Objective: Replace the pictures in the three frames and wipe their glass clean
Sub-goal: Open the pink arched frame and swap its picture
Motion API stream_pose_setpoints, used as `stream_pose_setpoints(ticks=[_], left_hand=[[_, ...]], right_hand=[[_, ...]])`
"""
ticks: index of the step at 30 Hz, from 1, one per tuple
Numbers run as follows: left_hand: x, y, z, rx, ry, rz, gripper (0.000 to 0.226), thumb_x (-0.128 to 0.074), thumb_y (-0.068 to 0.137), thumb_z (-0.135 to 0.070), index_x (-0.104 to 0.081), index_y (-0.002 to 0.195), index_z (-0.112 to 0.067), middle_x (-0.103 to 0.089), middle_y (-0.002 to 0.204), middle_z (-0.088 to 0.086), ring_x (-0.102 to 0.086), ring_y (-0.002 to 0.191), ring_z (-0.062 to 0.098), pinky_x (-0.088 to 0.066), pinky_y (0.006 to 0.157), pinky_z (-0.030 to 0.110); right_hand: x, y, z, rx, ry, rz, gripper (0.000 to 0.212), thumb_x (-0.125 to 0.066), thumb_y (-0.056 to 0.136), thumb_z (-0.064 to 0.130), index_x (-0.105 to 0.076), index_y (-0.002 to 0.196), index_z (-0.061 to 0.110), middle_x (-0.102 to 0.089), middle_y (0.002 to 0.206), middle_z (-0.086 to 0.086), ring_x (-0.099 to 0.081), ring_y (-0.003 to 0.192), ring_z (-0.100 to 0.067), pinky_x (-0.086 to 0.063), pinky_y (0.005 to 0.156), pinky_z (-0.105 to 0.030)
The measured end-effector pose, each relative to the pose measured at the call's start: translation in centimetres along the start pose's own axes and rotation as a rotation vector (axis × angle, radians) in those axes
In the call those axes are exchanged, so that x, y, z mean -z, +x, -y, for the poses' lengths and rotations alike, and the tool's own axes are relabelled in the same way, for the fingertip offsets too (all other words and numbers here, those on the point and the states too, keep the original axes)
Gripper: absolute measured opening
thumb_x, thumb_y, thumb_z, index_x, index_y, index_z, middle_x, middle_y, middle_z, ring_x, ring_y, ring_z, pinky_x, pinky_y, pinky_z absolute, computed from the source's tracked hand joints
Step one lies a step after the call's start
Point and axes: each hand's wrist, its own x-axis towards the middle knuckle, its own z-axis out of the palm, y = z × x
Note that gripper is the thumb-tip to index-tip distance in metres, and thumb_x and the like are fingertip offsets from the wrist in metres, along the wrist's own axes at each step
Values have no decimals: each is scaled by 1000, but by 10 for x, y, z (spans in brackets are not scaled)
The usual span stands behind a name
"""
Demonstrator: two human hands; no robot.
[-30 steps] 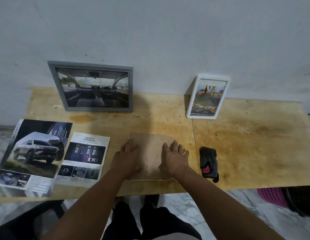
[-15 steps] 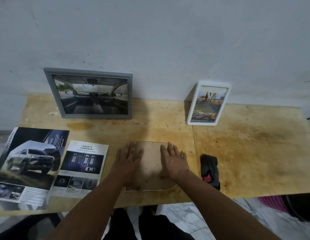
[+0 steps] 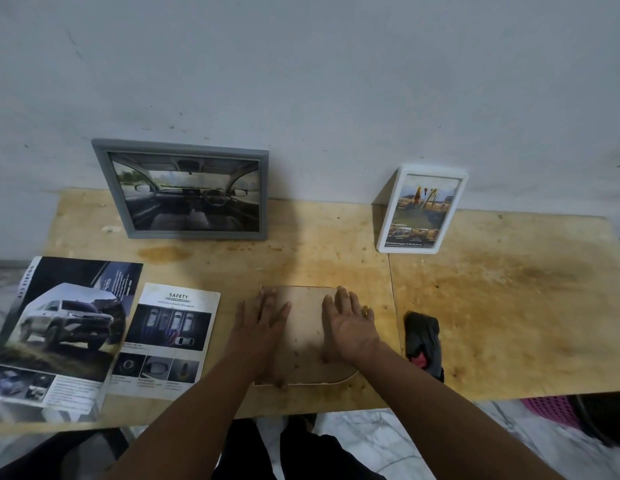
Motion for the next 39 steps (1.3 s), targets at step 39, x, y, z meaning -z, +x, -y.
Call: stream_pose_setpoints(ticks=[39], left_hand=[[-40,18,8,-59,0,-155,121,-30,69,-97,-6,165,-27,-6,171,21,1,157,42,-14,115,75]], right_hand=[[-35,-8,-23,114,-102,-30,115,-74,88,39,13,161,25,33,161,-15,21,153,-38,-2,122,-64]])
